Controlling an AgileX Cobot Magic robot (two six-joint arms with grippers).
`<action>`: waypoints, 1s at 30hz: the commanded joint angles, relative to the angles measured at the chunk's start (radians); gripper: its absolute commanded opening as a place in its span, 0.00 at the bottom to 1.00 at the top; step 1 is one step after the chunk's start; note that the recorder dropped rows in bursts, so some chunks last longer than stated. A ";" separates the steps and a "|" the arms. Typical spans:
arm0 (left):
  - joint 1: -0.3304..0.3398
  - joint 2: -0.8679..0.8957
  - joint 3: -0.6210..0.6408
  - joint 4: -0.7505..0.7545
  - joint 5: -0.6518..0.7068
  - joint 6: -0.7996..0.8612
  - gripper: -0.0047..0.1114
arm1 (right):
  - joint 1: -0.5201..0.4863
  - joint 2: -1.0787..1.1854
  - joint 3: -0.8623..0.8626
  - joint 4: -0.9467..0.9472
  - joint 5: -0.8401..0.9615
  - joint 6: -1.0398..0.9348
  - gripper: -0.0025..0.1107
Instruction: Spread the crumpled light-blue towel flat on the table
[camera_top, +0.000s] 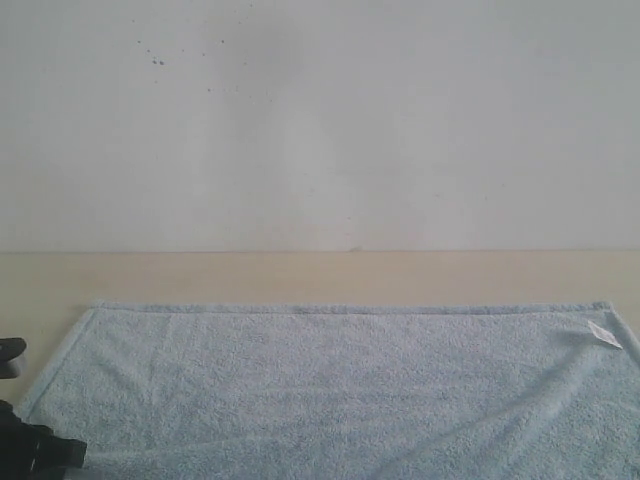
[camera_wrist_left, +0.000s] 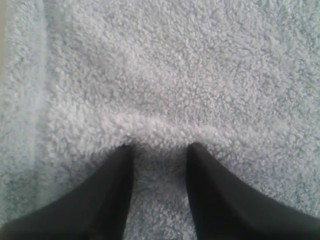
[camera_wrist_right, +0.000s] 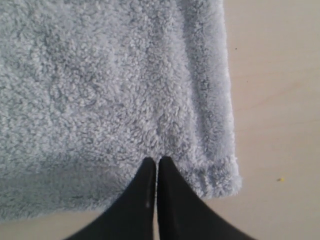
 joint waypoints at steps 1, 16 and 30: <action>-0.002 0.014 0.041 -0.006 -0.059 -0.021 0.36 | -0.003 0.000 0.000 -0.010 0.002 0.005 0.03; -0.002 -0.235 0.048 -0.006 -0.059 -0.047 0.36 | -0.003 0.049 0.000 -0.008 -0.058 0.007 0.03; -0.002 -0.417 0.048 -0.006 -0.066 -0.047 0.36 | -0.003 0.069 0.000 -0.018 -0.031 0.040 0.03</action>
